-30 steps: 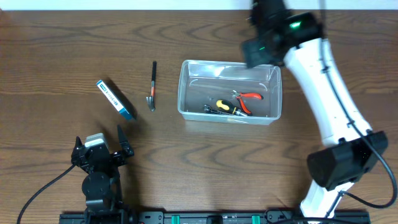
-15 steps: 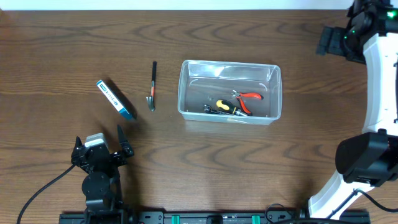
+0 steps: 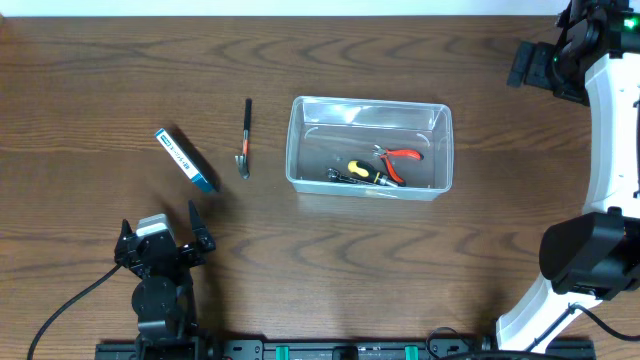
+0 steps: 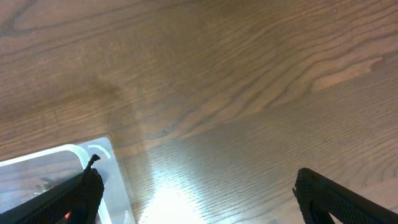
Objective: Pack container
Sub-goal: 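Move the left gripper forward over the black screwdriver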
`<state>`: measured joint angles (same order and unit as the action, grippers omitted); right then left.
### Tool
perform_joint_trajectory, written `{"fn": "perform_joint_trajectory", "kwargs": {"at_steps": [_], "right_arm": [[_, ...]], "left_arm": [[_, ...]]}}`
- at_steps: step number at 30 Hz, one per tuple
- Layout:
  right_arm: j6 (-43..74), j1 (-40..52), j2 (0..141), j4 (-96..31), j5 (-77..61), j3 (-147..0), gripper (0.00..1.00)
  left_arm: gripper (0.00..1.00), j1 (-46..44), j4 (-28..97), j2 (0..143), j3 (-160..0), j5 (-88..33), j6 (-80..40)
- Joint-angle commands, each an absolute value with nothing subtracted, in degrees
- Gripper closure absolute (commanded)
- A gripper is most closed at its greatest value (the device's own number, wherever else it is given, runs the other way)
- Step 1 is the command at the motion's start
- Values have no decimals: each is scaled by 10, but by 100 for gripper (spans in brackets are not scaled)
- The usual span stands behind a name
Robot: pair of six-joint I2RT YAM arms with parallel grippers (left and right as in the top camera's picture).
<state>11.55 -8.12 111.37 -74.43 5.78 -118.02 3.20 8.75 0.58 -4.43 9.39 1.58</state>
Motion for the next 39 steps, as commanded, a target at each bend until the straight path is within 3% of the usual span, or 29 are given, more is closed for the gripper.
{"fn": "perform_joint_trajectory", "kwargs": {"at_steps": [1, 11, 20, 27, 35, 39], "right_arm": [[124, -82, 1113, -746, 53, -1188, 1], [124, -82, 1113, -746, 53, -1188, 1], [124, -82, 1113, -746, 53, -1188, 1], [124, -82, 1113, -746, 53, -1188, 1], [124, -82, 1113, -746, 53, -1188, 1], [124, -82, 1113, -746, 53, -1188, 1]], "left_arm": [[2, 30, 93, 2, -28, 95, 23], [2, 31, 86, 2, -29, 44, 20], [2, 31, 164, 67, -88, -75, -150], [2, 31, 260, 319, -339, -78, -71], [2, 29, 584, 675, -700, -86, -57], [2, 17, 643, 798, -784, -92, -63]]}}
